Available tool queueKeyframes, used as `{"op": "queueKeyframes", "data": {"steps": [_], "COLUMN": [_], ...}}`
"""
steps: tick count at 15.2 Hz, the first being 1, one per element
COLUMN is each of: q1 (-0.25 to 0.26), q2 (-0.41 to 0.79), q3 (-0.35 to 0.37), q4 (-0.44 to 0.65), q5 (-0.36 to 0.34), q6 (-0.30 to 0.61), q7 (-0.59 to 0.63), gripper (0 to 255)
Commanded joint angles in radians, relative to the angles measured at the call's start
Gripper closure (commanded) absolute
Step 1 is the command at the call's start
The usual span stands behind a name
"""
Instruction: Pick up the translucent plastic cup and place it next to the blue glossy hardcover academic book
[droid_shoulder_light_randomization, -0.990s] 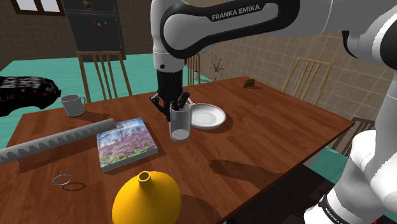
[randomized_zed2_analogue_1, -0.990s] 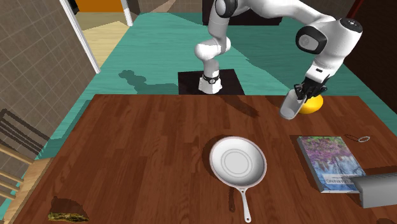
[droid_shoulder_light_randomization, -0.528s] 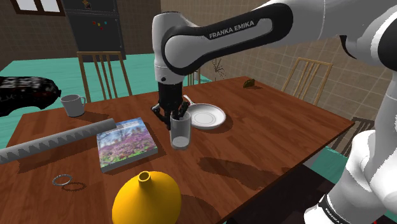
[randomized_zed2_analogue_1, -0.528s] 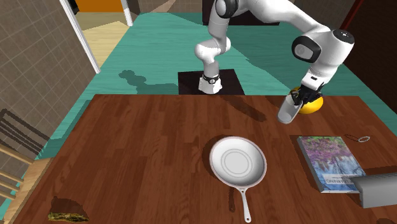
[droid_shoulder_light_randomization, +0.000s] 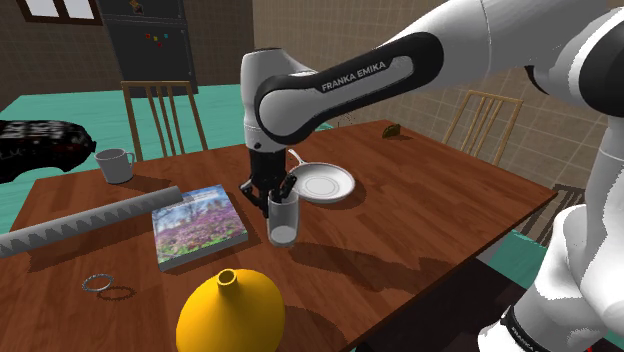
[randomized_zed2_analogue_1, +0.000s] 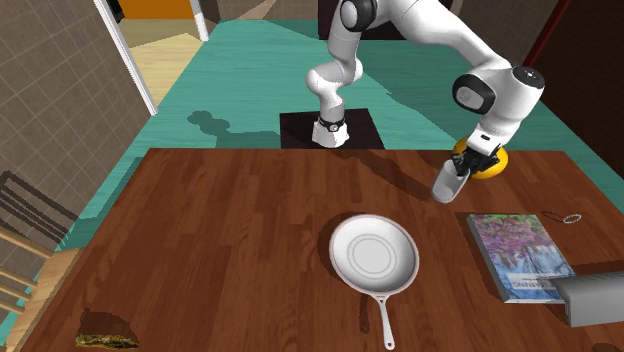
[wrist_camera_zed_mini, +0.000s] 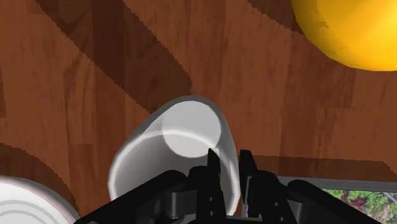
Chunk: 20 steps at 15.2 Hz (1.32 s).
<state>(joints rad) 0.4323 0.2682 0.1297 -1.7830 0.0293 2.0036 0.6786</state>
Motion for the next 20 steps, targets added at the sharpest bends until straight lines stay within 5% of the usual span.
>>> {"op": "queueKeyframes", "data": {"steps": [1,11,12,17,20], "q1": [0.001,0.001,0.001,0.001,-0.002], "q2": [0.010,0.021,0.021,0.021,-0.007], "q3": [0.000,0.000,0.000,0.000,-0.001], "q4": [-0.014,-0.029,-0.029,-0.029,0.035], "q5": [-0.001,-0.002,-0.002,-0.002,0.000], "q6": [0.024,0.051,0.051,0.051,-0.041], "q7": [0.000,0.000,0.000,0.000,-0.002], "gripper": [255,255,0,0,0]}}
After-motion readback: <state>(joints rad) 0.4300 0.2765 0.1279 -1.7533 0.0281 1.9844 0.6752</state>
